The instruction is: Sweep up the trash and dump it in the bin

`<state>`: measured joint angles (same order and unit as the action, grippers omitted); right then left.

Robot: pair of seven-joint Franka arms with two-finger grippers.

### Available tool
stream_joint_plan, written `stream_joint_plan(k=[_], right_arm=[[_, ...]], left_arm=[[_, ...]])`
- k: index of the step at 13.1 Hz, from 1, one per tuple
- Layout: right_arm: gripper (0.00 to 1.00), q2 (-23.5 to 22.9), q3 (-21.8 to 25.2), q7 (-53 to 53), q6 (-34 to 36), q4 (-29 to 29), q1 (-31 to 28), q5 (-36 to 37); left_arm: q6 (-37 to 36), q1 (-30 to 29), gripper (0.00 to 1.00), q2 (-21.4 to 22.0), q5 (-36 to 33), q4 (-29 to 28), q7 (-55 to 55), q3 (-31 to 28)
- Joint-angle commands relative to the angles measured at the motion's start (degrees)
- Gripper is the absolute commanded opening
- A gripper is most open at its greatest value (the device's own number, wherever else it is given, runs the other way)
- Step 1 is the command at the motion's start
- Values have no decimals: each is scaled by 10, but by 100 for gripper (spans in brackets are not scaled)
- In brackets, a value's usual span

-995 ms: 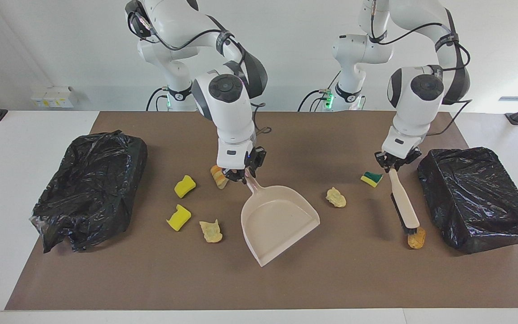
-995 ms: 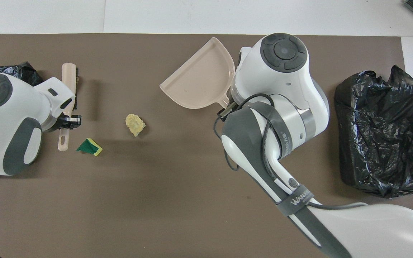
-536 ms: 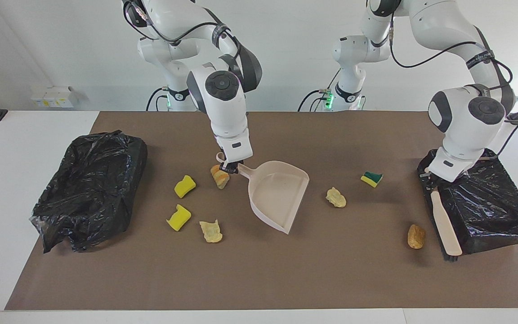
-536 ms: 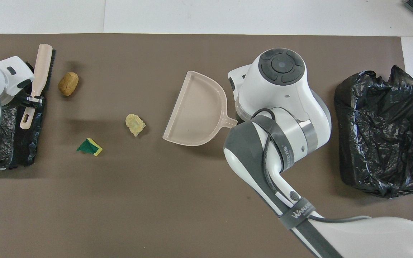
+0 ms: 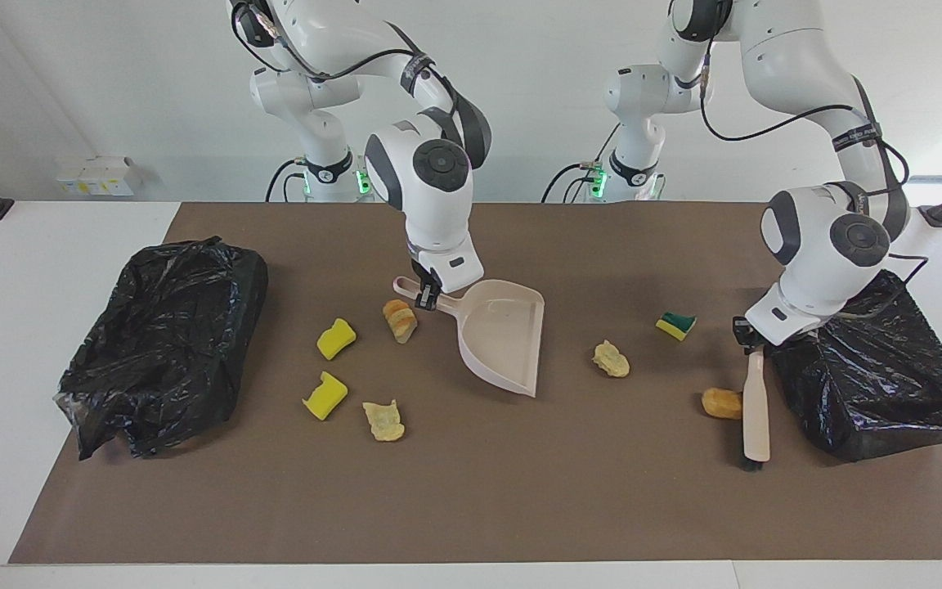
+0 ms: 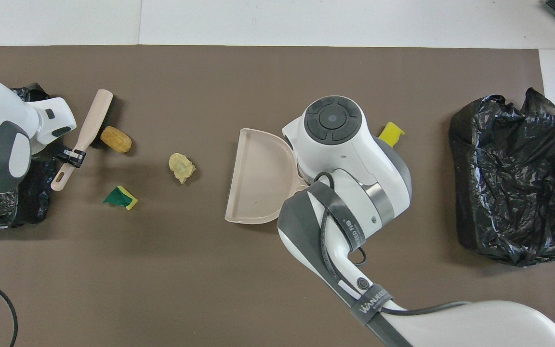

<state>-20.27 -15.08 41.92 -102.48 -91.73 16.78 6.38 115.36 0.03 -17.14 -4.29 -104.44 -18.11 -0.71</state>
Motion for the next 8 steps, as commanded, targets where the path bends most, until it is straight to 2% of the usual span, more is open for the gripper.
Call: stream_joint_plan(k=[1,3,8], right_arm=[[0,4,-4,-62,-7,-11,2,-6],[0,1,-4,-65,-15,-25,10,-9],[0,-6,-4,-73,-73,-56,29,-1]], left_arm=[[-14,27,0,75,36,-88,-18,-8],[-11,45,0,112,58,-134,2,-8],[7,132,0,132,68,-169,105,-8]])
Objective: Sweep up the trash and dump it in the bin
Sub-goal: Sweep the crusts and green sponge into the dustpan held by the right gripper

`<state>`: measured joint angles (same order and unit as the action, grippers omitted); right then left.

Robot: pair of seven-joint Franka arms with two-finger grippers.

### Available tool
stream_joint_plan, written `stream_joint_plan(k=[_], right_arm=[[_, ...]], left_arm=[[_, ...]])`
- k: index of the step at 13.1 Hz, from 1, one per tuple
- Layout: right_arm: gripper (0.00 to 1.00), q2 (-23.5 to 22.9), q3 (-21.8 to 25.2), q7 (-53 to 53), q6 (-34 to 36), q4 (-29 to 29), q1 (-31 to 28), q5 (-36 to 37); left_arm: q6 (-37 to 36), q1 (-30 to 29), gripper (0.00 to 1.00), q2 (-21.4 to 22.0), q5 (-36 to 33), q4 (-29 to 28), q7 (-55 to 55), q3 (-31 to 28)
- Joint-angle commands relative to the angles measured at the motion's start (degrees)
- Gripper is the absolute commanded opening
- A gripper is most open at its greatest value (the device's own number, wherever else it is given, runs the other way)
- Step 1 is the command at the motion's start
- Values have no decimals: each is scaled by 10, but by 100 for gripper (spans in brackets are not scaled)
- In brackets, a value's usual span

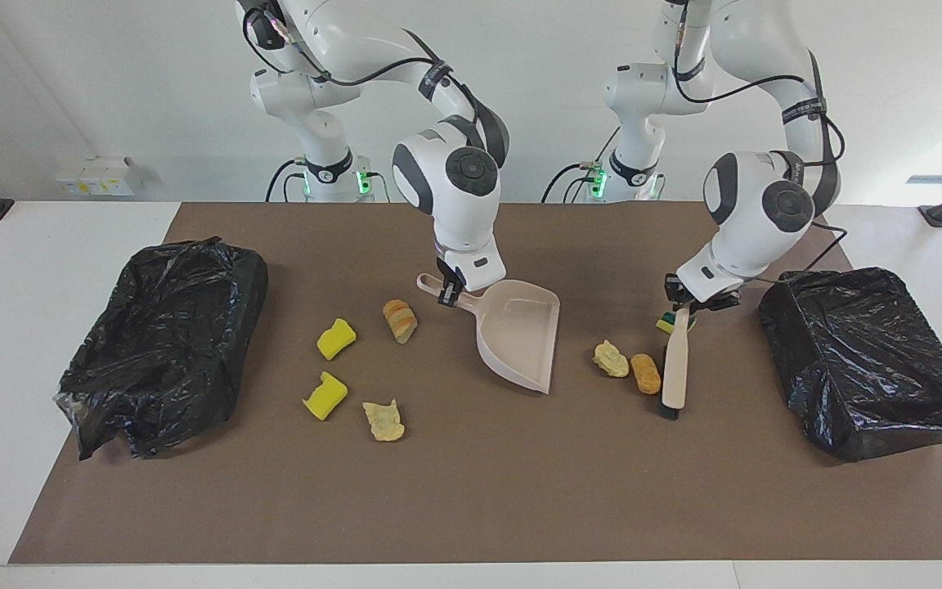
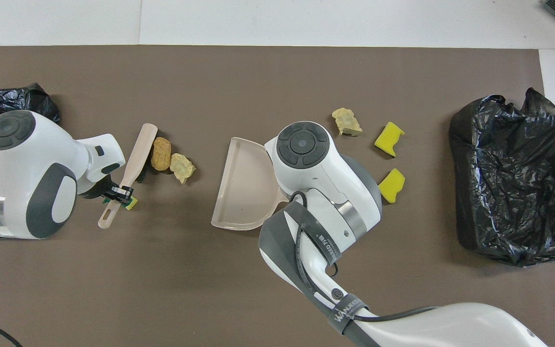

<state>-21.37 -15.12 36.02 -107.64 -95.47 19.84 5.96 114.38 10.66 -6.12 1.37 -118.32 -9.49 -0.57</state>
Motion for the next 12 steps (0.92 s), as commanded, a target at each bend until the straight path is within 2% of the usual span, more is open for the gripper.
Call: stream_joint_plan(k=[1,4,9,10,12], right_arm=[[0,5,-4,-15,-27,-19,-2,3],[0,5,-4,-23,-27,-20,-2,3],[0,5,-4,-24,-27,-18,-2,3],[0,4,-4,-27,-29,-18,-2,3],[0,3,-4,-29,-38,-18,-2,1]], left_arm=[[22,38,0,30,31,-45,19,-9],[41,87,0,54,47,-95,26,-9],[13,231,0,79,66,-93,185,-9],[10,247,0,82,66,-91,217,-10],[-5,242,0,103,66,-91,248,-12]])
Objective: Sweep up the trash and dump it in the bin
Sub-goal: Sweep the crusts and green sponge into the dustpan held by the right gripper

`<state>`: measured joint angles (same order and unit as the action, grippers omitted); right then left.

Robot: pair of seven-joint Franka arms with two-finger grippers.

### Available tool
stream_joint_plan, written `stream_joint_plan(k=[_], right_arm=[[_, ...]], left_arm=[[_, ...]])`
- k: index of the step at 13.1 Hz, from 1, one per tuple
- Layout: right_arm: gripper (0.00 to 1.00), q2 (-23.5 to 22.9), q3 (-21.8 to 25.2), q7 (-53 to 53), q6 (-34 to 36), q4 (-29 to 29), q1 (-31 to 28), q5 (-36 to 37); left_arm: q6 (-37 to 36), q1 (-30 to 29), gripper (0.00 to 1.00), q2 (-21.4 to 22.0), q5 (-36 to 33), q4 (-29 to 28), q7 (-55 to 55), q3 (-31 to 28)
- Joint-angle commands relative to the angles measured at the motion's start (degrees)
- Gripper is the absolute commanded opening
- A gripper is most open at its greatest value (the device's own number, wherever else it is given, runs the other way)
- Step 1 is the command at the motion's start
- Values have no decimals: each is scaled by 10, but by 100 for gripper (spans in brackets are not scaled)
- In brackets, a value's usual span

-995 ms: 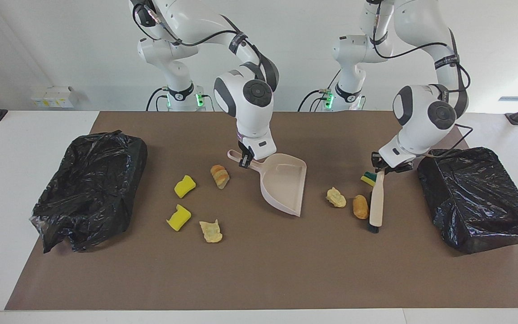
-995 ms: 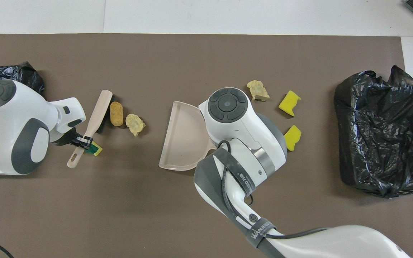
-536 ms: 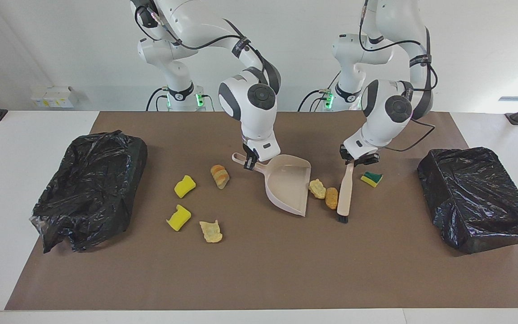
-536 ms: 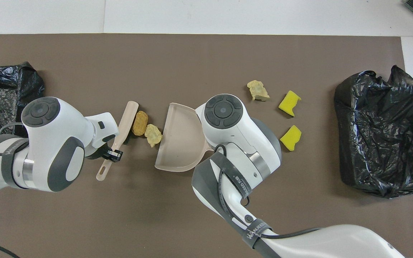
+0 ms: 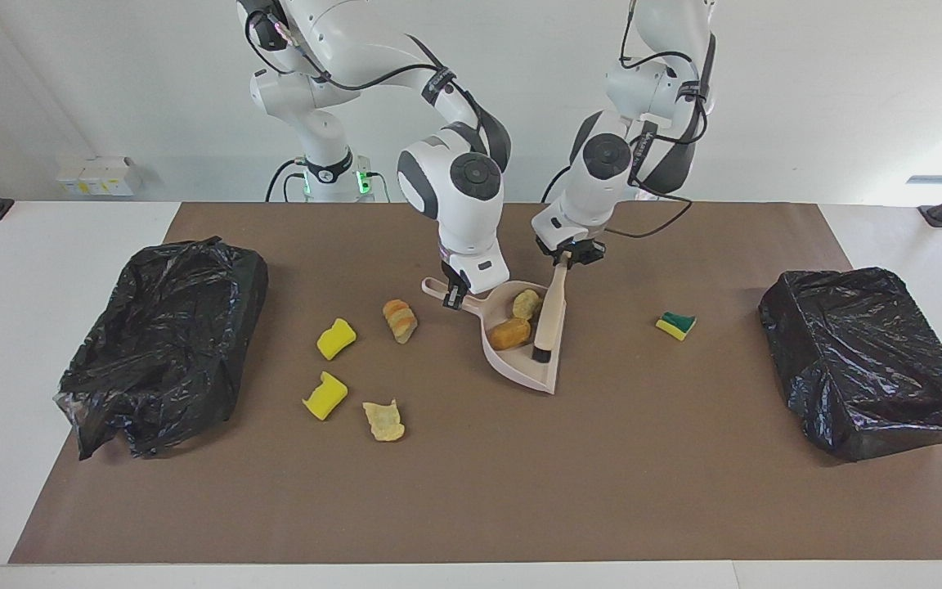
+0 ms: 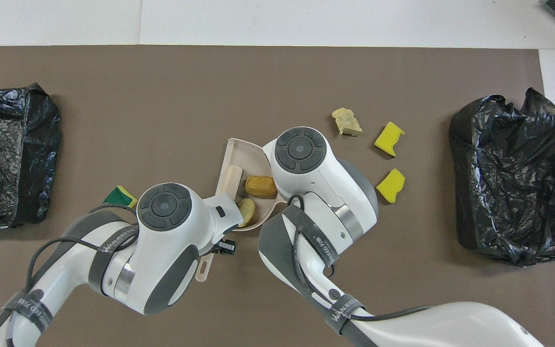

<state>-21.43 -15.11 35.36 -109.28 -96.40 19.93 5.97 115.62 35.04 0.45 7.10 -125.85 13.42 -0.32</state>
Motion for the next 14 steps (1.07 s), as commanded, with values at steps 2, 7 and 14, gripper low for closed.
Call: stream_joint_plan(k=[2,7,14], right_arm=[[0,6,-4,-69,-18,-17,-3,-9],[0,8,-4,3,4,-26,-15,-45],[0,11,-3,34,22,-28,-16,-42]], left_arm=[[-29,-20,0,57,9,-14,90,-20],[-51,-129,0,83,-50,-11,300,-20],[-32,-203,0,127,-96,-153,318,-13]])
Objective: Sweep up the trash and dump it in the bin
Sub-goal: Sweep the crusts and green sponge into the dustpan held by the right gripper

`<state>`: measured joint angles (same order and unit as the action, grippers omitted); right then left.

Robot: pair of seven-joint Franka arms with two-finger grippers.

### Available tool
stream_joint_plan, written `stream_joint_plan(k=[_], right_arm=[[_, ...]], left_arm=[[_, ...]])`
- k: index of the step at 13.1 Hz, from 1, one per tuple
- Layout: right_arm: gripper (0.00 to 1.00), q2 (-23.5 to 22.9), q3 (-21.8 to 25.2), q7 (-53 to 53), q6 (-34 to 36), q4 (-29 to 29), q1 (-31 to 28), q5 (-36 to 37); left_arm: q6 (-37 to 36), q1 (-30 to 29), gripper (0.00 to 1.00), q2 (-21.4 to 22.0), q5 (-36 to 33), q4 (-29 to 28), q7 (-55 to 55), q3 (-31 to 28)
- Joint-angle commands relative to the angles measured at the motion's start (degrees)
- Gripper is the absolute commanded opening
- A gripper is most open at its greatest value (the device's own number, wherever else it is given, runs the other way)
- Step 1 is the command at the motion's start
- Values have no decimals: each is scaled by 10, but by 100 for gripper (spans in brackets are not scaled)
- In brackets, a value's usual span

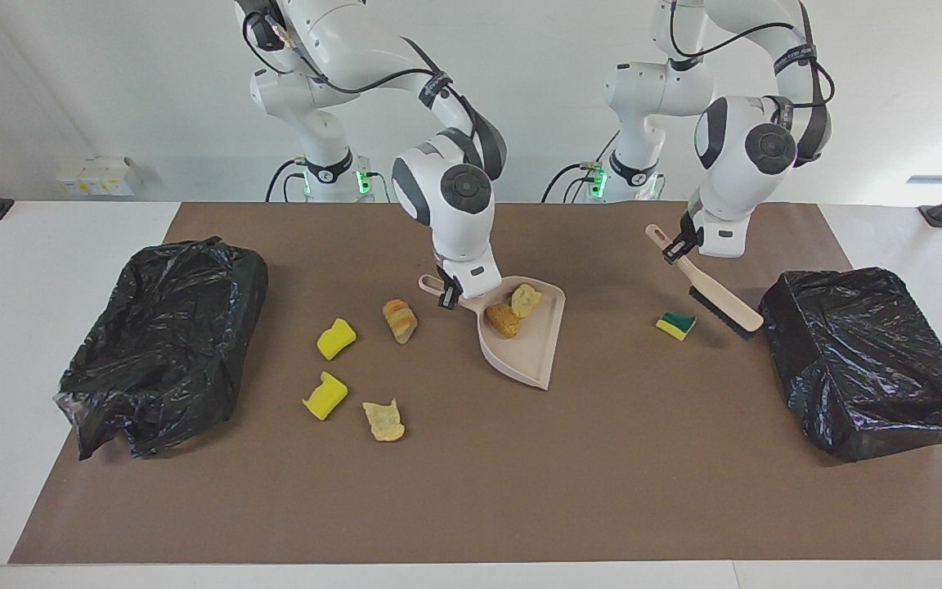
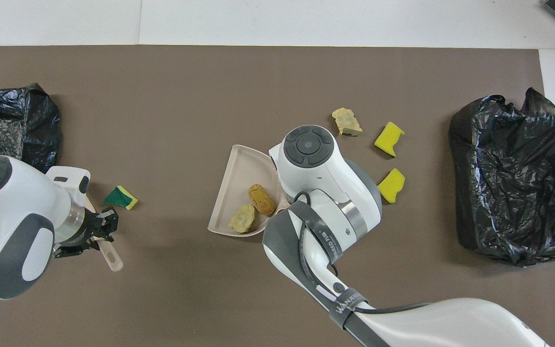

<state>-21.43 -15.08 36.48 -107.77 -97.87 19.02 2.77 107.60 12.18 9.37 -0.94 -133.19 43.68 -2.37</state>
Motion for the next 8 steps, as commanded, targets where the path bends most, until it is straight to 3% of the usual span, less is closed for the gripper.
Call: stream_joint_plan(k=[1,3,5,8], right_arm=[[0,11,-3,23,7,-14,-8,-9],[0,11,-3,23,7,-14,-7,-8],[0,12,-3,22,6,-14,-7,-8],[0,12,-3,21,5,-14,-7,-8]], left_arm=[[73,28,0,37,-15,-94,1,9],[81,46,0,32,-14,-90,-118,9],[120,58,0,20,-5,-87,-162,11],[187,155,0,-32,19,-78,-170,11]])
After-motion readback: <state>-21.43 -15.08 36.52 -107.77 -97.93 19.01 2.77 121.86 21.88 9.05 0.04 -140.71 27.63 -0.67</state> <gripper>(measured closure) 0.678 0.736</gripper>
